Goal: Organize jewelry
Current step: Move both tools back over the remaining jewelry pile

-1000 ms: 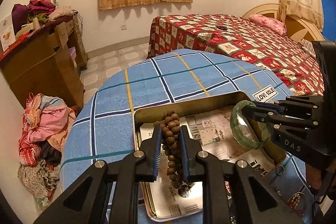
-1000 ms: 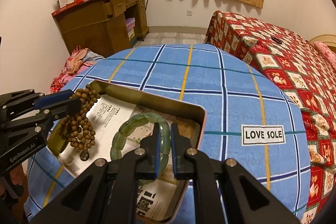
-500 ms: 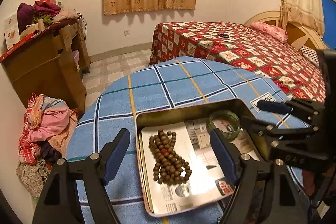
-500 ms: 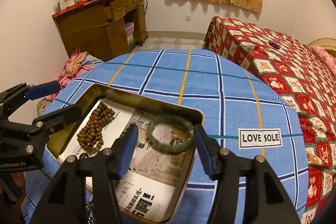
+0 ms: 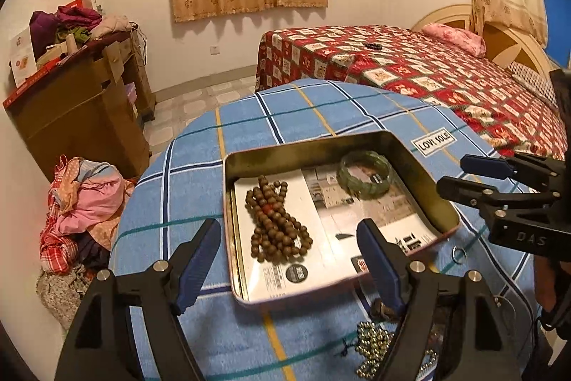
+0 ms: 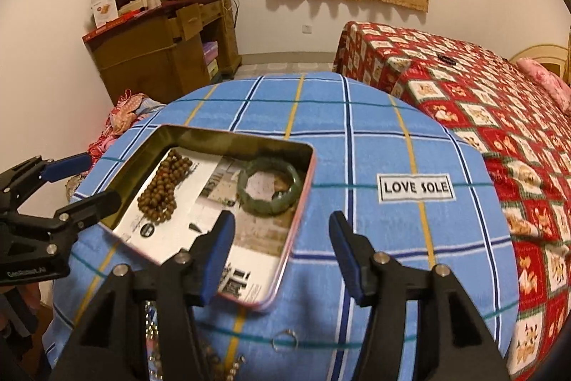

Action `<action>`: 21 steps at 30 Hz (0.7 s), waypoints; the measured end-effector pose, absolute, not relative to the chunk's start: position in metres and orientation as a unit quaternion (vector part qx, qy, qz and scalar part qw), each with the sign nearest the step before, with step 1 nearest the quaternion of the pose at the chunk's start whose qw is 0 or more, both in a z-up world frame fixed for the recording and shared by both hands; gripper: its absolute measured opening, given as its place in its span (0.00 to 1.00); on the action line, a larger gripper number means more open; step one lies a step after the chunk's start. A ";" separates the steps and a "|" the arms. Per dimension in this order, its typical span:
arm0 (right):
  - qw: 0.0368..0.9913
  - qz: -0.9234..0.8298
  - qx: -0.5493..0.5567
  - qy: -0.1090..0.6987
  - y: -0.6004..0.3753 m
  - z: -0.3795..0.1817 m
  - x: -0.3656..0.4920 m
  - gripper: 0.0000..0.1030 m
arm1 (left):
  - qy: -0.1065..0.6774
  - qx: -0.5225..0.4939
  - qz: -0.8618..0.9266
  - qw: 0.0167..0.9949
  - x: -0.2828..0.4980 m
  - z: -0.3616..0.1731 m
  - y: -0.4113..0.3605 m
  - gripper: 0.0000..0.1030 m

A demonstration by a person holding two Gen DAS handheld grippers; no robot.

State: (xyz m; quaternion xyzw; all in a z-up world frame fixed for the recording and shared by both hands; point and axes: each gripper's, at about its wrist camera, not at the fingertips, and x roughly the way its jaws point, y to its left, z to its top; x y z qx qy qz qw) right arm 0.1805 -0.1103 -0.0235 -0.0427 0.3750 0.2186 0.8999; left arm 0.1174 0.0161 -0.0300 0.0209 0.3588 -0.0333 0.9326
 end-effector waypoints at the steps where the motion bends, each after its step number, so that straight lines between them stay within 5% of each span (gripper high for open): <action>1: 0.900 0.218 -0.041 0.375 -0.113 -0.023 0.176 0.56 | 0.359 0.020 -0.036 0.932 0.114 -0.031 0.016 0.76; 21: 0.887 0.204 -0.024 0.415 -0.154 -0.055 0.105 0.56 | 0.403 0.019 -0.055 0.913 0.050 -0.061 -0.006 0.76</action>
